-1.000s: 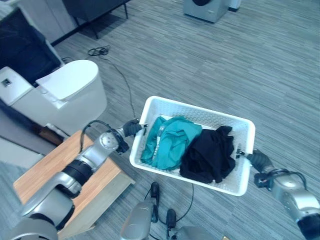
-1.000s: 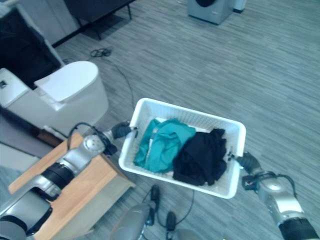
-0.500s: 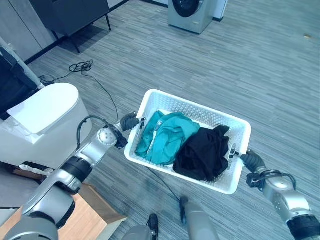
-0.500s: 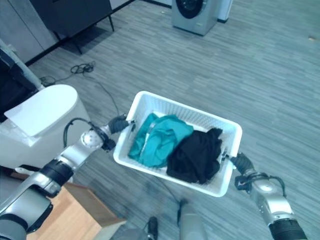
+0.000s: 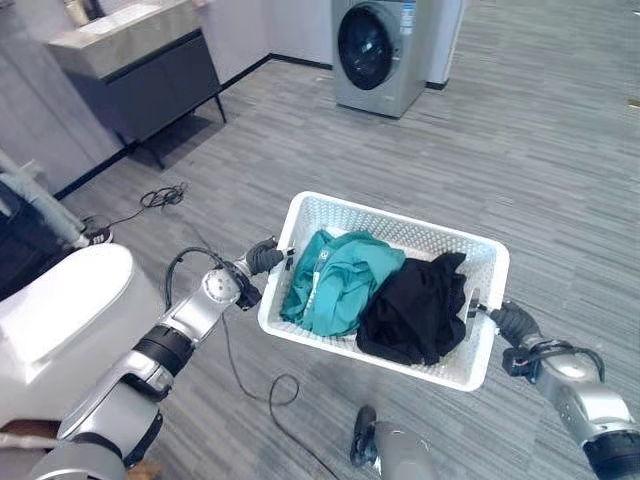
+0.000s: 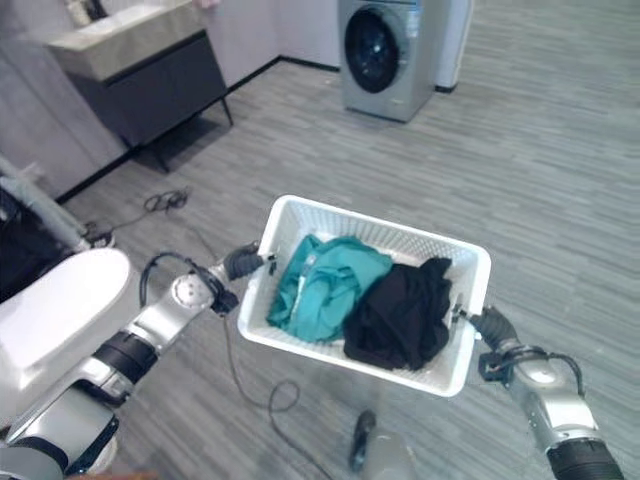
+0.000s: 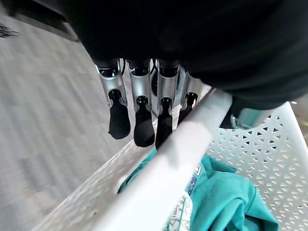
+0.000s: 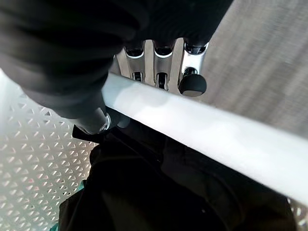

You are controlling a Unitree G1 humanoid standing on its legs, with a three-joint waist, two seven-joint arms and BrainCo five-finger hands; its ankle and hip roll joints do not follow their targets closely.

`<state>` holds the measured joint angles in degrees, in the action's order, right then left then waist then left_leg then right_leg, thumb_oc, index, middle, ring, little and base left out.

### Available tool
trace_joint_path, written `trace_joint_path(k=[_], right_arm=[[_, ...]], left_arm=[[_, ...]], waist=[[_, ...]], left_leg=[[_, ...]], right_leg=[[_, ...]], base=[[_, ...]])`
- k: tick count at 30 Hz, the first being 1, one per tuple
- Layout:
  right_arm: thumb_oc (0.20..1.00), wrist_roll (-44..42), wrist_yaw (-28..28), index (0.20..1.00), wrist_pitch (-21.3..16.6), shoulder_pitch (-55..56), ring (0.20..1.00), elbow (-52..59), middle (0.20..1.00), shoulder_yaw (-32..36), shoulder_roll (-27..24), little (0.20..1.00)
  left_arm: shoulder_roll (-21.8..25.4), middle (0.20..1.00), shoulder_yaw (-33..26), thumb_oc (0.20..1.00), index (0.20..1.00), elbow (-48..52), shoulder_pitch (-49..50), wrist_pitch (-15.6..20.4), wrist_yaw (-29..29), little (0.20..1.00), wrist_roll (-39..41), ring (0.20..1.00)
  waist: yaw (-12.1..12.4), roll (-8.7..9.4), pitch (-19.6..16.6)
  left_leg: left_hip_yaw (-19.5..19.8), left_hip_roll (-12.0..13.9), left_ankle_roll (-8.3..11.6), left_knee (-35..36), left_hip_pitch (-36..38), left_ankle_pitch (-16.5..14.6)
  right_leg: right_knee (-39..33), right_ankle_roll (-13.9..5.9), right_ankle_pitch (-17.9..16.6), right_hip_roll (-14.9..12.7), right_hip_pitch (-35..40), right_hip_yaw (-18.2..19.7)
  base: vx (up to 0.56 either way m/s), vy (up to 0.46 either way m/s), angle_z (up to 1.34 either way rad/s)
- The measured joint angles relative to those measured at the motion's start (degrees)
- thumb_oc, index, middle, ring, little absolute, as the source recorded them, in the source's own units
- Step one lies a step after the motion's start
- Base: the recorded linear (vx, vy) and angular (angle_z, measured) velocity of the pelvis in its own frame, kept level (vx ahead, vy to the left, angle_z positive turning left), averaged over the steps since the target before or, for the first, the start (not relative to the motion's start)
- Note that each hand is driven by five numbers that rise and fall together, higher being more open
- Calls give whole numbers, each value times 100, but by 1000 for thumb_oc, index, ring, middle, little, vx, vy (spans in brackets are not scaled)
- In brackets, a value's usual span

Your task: Grab the laundry basket,head to the washer,open it,put in the laundry and shut it.

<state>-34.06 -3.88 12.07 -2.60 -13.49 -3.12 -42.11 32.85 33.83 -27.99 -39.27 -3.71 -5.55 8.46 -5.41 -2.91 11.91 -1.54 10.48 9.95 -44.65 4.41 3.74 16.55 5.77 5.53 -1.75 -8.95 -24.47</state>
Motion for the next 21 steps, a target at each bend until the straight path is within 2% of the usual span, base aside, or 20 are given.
trace_joint_path(k=[1, 2, 4, 5, 6, 7, 8, 10, 12, 13, 14, 15, 16, 17, 19, 20, 21], right_arm=[[200, -4, 4, 200, -2, -165, 200, -146, 200, -113, 50, 200], [200, -9, 31, 200, -11, -269, 200, -229, 200, -279, 129, 200], [200, -11, 45, 200, -10, -312, 200, -244, 200, -414, 112, 200], [200, -52, 84, 200, -11, -307, 200, -223, 200, -484, 120, 200], [200, -119, 111, 200, -9, -303, 200, -226, 200, -485, 151, 200], [200, -119, 120, 200, -9, -305, 200, -221, 200, -485, 150, 200], [200, -117, 142, 200, -11, -209, 200, -167, 200, -419, 159, 200], [200, -117, 173, 200, -12, -163, 200, -84, 200, -405, 124, 200], [200, -117, 225, 200, -14, -119, 200, -51, 200, -392, 95, 200], [200, -117, 230, 200, -22, -116, 200, -44, 200, -383, 84, 200], [200, -118, 232, 200, -25, -124, 200, -41, 200, -375, 82, 200], [200, -117, 236, 200, -35, -109, 200, -50, 200, -395, 107, 200], [200, -117, 238, 200, -40, -132, 200, -48, 200, -443, 115, 200], [200, -116, 239, 200, -39, -136, 200, -62, 200, -492, 133, 200], [200, -117, 236, 200, -40, -109, 200, -47, 200, -542, 128, 200], [200, -117, 235, 200, -40, -12, 200, -35, 200, -548, 107, 200], [200, -117, 232, 200, -40, 99, 200, -15, 200, -548, 30, 200]], left_arm=[[34, 200, -51, 200, 200, 0, 55, -8, -3, 200, 2, 200], [91, 200, -96, 200, 200, -18, 116, -27, 11, 200, 12, 200], [143, 200, -129, 200, 200, -11, 128, -26, 21, 200, 24, 200], [216, 200, -130, 200, 200, 76, 86, -24, 17, 200, 63, 200], [231, 200, -138, 200, 200, 90, 84, -26, 31, 200, 71, 200], [235, 200, -136, 200, 200, 89, 96, -36, 27, 200, 71, 200], [194, 200, -71, 200, 200, 48, 60, -43, 28, 200, 74, 200], [164, 200, -8, 200, 200, -53, -4, -39, 42, 200, 74, 200], [156, 200, 55, 200, 200, -83, -56, -23, 58, 200, 74, 200], [149, 200, 60, 200, 200, -87, -68, -12, 61, 200, 75, 200], [149, 200, 62, 200, 200, -86, -74, -16, 69, 200, 74, 200], [150, 200, 83, 200, 200, -147, -72, -11, 65, 200, 74, 200], [143, 200, 81, 200, 200, -218, -80, -8, 72, 200, 80, 200], [152, 200, 82, 200, 200, -241, -68, -26, 71, 200, 127, 200], [183, 200, 91, 200, 200, -241, -48, -29, 71, 200, 183, 200], [161, 200, 147, 200, 200, -236, -44, -29, 70, 200, 185, 200], [115, 200, 207, 200, 200, -211, 7, -28, 68, 200, 187, 200]], waist=[[37, 70, 4], [208, 235, -67], [262, 362, -96], [359, 555, -89], [399, 668, -64], [413, 721, -54], [454, 765, -44], [461, 737, 24], [489, 688, 30], [497, 623, 25], [521, 580, 53], [634, 529, 67], [758, 452, 102], [938, 410, 184], [1025, 407, 231], [1051, 362, 209], [1042, 155, 116]], left_leg=[[58, 79, 17, -561, -308, 858], [85, 150, -96, -1522, -919, 997], [53, 218, -231, -1786, -1342, 806], [-151, 261, -541, -1824, -1733, 424], [-275, 287, -540, -1651, -1943, 251], [-373, 303, -582, -1363, -2109, 167], [-570, 335, -541, -250, -2225, -195], [-714, 234, -500, 2076, -2113, -170], [-665, -16, -416, 3118, -2213, -115], [-499, -148, -403, 3777, -2212, -102], [-411, -218, -431, 4049, -2194, -77], [-264, -380, -408, 4227, -2307, -64], [107, -539, -402, 4601, -2372, -58], [260, -638, -434, 4726, -2456, -36], [180, -745, -531, 4459, -2556, -66], [-55, -870, -943, 4052, -2398, -356], [-39, -889, -1413, 4267, -1918, -684]], right_leg=[[-62, 111, 75, 120, 147, 57], [-242, 407, 111, 272, 405, 213], [-341, 450, 54, 346, 646, 272], [-508, 454, 81, 325, 774, 385], [-606, 433, 17, 286, 901, 390], [-691, 412, -4, 275, 1019, 354], [-900, 253, 28, 268, 1258, 320], [-1041, 175, 73, 311, 1539, 192], [-1265, 68, 142, 406, 1733, 162], [-1397, 55, 145, 487, 1823, 159], [-1407, 64, 139, 524, 1860, 138], [-1470, -36, 226, 582, 1970, 279], [-1510, -24, 286, 651, 2066, 378], [-1518, -9, 336, 702, 2213, 539], [-1508, -21, 353, 662, 2357, 626], [-1458, -220, 489, 672, 2548, 708], [-1281, -409, 681, 817, 2712, 805]], base=[[236, -132, -70], [334, -202, -71], [209, -110, -50], [213, -20, -34], [375, 59, -16], [384, 124, 5], [352, 158, 21], [351, 103, 24], [252, 57, 17], [288, 39, 4], [403, 49, -8], [403, 44, -29], [265, 23, -57], [153, 12, -63], [226, 60, -43], [790, 235, -27], [1085, 362, -7]])
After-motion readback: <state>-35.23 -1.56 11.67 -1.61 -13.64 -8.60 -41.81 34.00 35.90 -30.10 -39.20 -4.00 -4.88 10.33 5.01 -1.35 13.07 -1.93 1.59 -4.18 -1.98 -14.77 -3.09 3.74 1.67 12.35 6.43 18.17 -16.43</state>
